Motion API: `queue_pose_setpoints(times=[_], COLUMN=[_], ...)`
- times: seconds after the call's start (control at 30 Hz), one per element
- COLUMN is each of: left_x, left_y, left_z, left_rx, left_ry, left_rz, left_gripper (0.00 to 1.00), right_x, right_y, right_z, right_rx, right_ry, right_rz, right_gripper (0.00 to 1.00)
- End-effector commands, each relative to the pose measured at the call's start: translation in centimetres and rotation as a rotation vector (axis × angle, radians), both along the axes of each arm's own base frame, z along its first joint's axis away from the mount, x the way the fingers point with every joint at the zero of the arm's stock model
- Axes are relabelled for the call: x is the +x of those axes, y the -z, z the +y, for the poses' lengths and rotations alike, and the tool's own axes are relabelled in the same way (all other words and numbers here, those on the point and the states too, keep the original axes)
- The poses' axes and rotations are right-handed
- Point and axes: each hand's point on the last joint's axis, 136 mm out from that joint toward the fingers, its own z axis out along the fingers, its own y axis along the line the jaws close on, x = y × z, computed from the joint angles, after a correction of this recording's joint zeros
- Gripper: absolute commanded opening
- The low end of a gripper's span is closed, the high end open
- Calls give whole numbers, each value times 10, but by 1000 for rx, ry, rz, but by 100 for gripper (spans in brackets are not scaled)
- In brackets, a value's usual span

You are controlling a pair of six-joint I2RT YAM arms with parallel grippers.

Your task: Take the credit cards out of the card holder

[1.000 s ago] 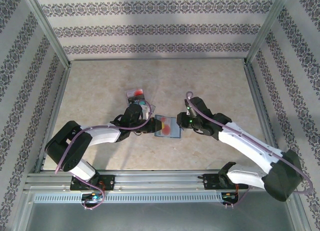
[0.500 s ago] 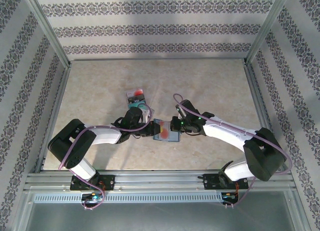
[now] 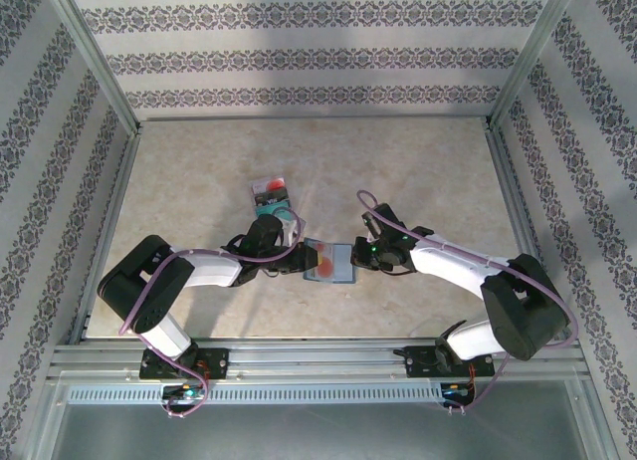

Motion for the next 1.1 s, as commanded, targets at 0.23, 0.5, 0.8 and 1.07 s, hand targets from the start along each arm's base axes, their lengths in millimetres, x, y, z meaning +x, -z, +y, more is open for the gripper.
queue_pose_setpoints(times=[0.23,0.5,0.8,1.07], left_x=[7,8,10,11], left_y=[-2,-1,-14,-25], left_z=[8,30,78,61], left_rx=[8,143,392,378], left_ry=[-36,-86,-179,-124], left_rz=[-20,-42,-136,-197], left_gripper=[36,58,61,45], right_x=[-4,4,12,14], right_y=[19,23,28,43], right_z=[-23,-21,-27,-28], right_rx=[-62,-57,-58,-39], right_ry=[21,11,15,28], right_rz=[39,41,47,72], right_gripper=[13,15,19,23])
